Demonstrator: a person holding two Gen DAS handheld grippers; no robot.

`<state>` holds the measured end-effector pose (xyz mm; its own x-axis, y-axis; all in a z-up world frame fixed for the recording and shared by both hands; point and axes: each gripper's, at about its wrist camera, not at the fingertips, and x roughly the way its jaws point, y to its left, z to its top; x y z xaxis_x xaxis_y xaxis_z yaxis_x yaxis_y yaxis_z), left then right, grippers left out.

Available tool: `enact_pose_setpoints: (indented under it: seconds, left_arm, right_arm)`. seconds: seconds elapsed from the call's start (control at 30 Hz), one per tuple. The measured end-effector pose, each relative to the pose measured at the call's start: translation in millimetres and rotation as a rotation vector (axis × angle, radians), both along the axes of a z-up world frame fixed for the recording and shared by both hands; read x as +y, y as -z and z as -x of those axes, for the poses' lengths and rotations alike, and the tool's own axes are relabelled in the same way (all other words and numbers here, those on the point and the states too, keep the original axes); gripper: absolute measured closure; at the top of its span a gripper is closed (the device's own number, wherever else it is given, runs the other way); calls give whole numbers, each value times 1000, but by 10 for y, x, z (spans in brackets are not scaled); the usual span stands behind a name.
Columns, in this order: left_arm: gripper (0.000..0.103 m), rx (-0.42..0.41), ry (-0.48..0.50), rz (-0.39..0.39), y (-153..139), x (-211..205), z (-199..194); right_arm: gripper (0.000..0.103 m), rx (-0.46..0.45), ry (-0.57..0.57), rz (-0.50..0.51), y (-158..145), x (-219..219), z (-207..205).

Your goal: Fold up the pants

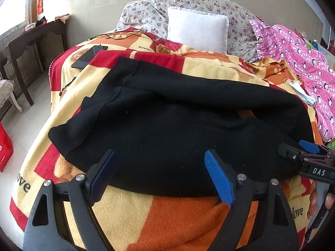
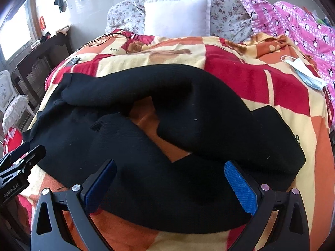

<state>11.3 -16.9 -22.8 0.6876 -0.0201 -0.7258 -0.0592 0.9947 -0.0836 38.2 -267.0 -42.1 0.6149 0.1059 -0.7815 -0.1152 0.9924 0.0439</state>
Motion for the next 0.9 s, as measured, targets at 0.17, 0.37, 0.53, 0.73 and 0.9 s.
enact_pose_setpoints:
  seconds: [0.17, 0.37, 0.53, 0.73, 0.9]
  left_arm:
    - [17, 3, 0, 0, 17, 0, -18]
    - [17, 8, 3, -2, 42, 6, -56]
    - [17, 17, 0, -1, 65, 9, -83]
    - [17, 35, -2, 7, 109, 20, -127]
    - [17, 47, -4, 14, 152, 27, -167]
  right_arm:
    - [1, 9, 10, -15, 26, -55, -53]
    - [1, 21, 9, -19, 56, -74, -98]
    - [1, 34, 6, -26, 92, -93, -175]
    - [1, 26, 32, -1, 10, -195, -444]
    - [1, -59, 116, 115, -188, -272, -851]
